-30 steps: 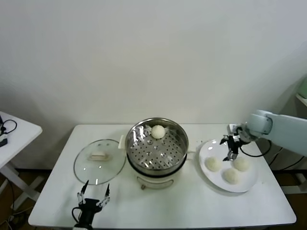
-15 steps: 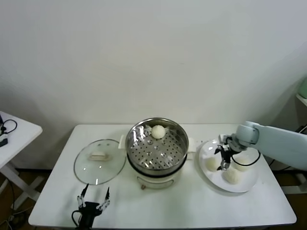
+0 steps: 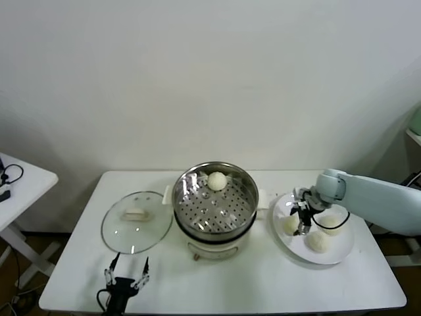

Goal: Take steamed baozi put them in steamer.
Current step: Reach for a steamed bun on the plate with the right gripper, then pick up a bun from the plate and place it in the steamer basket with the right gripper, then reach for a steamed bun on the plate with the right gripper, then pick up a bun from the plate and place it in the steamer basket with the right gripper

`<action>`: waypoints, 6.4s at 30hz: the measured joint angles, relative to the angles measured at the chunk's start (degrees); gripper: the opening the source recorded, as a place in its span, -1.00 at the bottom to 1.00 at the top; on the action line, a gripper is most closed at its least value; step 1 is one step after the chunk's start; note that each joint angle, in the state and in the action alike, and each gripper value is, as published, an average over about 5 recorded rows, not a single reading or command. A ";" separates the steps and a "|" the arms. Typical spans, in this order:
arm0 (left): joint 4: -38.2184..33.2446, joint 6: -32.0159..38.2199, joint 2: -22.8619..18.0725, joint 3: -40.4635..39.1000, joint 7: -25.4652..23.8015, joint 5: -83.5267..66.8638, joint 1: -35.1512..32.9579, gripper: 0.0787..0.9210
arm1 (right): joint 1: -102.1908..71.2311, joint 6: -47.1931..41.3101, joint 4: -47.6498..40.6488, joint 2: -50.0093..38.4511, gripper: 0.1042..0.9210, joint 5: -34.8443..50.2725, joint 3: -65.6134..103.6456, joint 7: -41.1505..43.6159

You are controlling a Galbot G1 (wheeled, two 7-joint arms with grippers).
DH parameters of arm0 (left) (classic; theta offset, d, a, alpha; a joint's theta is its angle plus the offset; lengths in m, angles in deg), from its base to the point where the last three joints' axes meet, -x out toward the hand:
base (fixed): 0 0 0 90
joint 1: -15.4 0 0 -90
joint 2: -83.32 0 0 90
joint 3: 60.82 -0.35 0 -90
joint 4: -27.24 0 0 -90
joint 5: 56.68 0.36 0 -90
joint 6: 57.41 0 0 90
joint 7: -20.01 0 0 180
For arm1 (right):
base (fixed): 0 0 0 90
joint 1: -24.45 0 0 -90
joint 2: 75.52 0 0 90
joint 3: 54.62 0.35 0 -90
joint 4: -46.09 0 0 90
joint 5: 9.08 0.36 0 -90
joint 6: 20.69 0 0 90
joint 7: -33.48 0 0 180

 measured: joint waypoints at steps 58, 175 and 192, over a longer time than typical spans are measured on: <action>-0.99 -0.12 0.00 0.22 -0.33 -2.15 0.42 0.77 | 25.44 -7.16 6.23 33.00 0.36 21.59 -7.84 -0.21; -3.03 -0.94 0.00 -0.50 -0.19 1.30 -1.08 0.77 | 44.77 22.72 22.80 5.33 0.22 -2.10 -15.30 11.94; -2.76 -0.05 0.00 0.17 -0.20 0.73 -1.86 0.77 | 34.35 31.14 27.27 21.47 0.22 -13.53 -8.81 9.16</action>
